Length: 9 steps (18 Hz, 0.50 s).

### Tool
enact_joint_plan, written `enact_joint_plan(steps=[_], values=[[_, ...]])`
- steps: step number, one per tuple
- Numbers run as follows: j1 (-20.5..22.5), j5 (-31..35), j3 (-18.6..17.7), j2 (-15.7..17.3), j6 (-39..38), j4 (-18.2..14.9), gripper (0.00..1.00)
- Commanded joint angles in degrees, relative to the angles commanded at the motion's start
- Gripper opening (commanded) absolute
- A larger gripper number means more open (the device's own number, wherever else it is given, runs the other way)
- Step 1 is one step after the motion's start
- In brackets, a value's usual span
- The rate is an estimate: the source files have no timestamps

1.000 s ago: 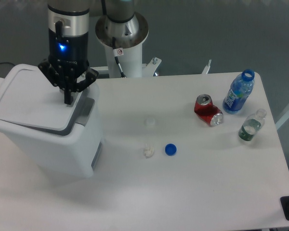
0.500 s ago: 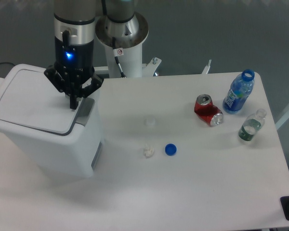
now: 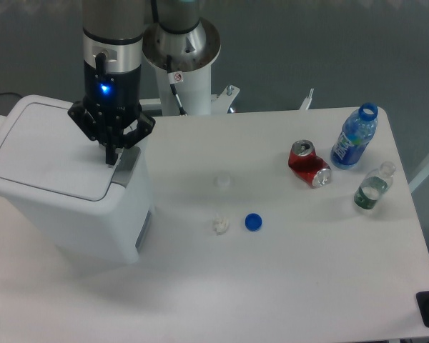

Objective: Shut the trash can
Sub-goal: 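Hold the gripper pressed on the closed lid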

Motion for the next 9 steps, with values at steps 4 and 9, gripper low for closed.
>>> enact_joint_plan(steps=[4,9], values=[[-0.09,0.00,-0.26,0.00,0.00,0.00,0.01],[-0.35,0.00,-0.44,-0.09,-0.09,0.00,0.01]])
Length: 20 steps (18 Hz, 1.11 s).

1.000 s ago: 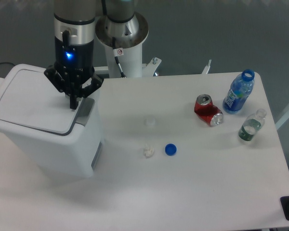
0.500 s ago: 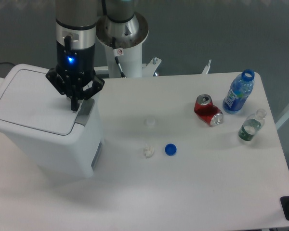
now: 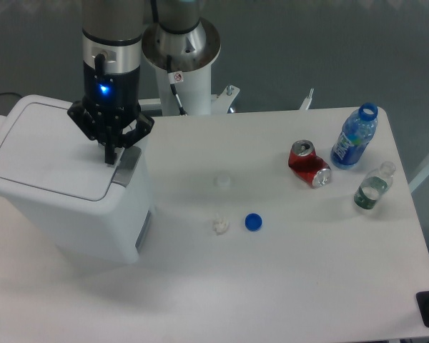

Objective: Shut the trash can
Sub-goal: 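Hold the gripper pressed on the closed lid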

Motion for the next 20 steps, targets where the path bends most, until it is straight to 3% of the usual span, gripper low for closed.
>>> enact_joint_plan(steps=[20], values=[[0.09,0.00,0.35,0.09,0.00,0.00,0.04]])
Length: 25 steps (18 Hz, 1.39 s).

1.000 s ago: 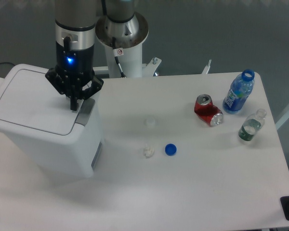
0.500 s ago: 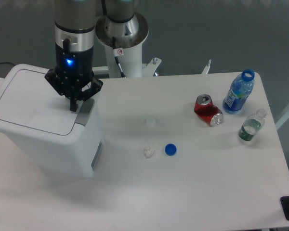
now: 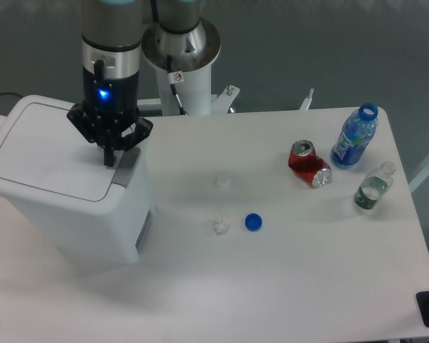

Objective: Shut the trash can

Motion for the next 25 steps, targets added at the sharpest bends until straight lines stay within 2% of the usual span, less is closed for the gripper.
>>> enact_joint_plan(steps=[4,6,8,12,13,19,23,25], values=[[0.00,0.00,0.35,0.44,0.00,0.09,0.08],[0.09,0.00,0.70,0.53,0.00,0.09,0.14],[0.26,0.00,1.23,0.53,0.09,0.18,0.26],[3.15,0.00,2.11,0.44,1.14,0.26,0.66],[3.77,0.09,2.11,0.44,1.84,0.26,1.00],[11.06,0.00,2.11,0.35,3.51,0.44,1.00],[16.51,0.26,1.67,-0.35,10.44,0.35,1.00],[18.71,2.88,1.41,-1.05,14.66,0.18,1.00]])
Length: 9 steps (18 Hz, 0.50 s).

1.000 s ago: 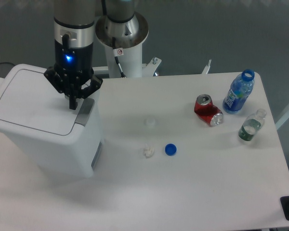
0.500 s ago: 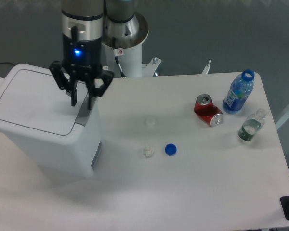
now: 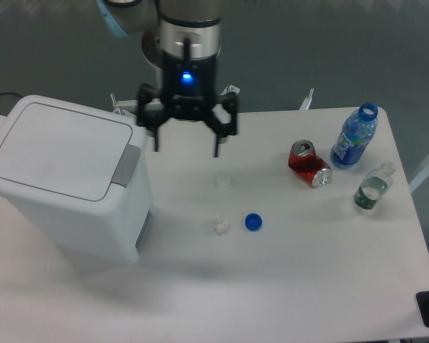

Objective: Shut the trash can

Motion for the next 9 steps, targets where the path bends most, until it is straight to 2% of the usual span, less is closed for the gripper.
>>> enact_joint_plan(steps=[4,9], values=[[2.02,7.39,0.09,-4.65,9.14,0.09,1.00],[6.68,8.63,0.88,-10.98,23.37,0.00,1.00]])
